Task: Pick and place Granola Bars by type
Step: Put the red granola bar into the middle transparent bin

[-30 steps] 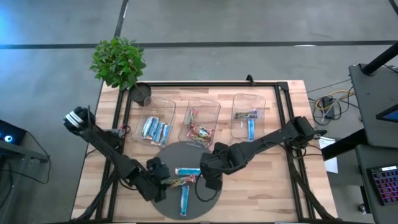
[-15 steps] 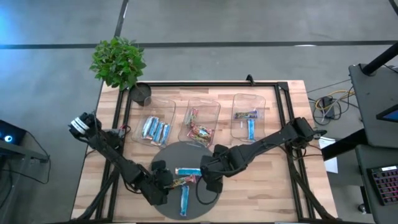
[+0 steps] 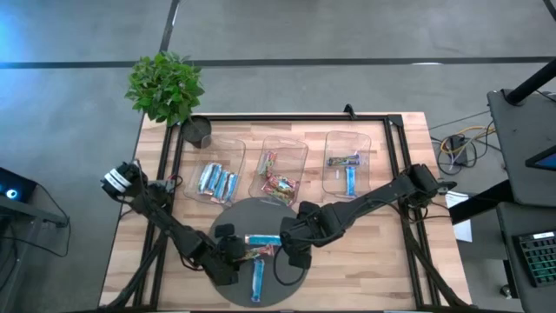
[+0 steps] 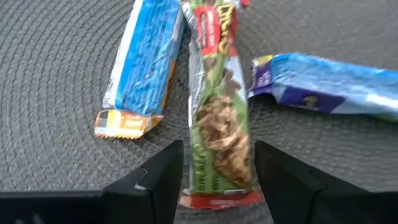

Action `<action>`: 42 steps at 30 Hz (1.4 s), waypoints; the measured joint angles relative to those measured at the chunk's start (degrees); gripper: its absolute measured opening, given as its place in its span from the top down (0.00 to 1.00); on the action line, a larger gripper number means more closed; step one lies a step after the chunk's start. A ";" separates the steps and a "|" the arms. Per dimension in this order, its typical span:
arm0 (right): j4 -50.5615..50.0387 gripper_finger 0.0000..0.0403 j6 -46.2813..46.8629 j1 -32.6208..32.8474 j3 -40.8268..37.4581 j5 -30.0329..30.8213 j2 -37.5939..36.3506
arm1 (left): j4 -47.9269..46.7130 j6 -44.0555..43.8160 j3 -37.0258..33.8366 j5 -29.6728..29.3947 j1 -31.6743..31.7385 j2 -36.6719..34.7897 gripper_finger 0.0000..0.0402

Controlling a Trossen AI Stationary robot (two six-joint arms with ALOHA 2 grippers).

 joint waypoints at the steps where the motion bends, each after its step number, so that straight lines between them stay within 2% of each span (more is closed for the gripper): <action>1: 0.03 0.43 0.04 0.00 -0.08 0.00 0.00 | -0.09 -0.01 0.00 0.02 0.14 0.29 0.55; 10: -0.01 0.43 0.40 0.11 -0.40 -0.13 0.00 | 0.28 0.12 0.11 1.24 0.91 2.01 0.57; 14: -0.01 0.44 0.68 0.87 -0.40 0.59 -0.29 | -0.06 -0.46 0.11 2.01 1.01 1.23 0.64; 19: 0.06 0.45 1.97 1.83 -0.40 5.20 -0.89 | -1.10 -2.62 0.23 3.52 1.11 -1.04 0.74; 22: 0.01 0.45 4.77 2.01 -0.42 9.17 -1.21 | -1.48 -4.61 0.57 3.43 1.10 -3.32 0.76; 25: -0.24 0.45 9.39 2.26 -0.25 15.62 -2.23 | -1.65 -7.47 0.57 2.73 1.11 -6.60 0.77; 31: -1.52 0.45 26.47 3.22 -0.07 32.33 -7.03 | -0.23 -14.54 0.52 -6.12 2.27 -16.34 0.78; 34: -2.83 0.44 34.35 3.97 -0.07 39.39 -9.54 | 3.07 -17.56 0.19 -12.13 5.19 -21.23 0.78; 36: -2.94 0.44 37.70 4.21 -0.07 42.51 -10.99 | 6.26 -18.69 0.00 -14.08 8.48 -23.70 0.78; 39: -2.85 0.44 39.39 4.50 -0.07 44.98 -12.40 | 8.25 -21.71 0.00 -14.21 15.88 -25.70 0.78; 42: -2.83 0.44 39.27 4.46 -0.07 45.14 -13.15 | 8.17 -23.51 -0.02 -10.45 24.11 -25.52 0.78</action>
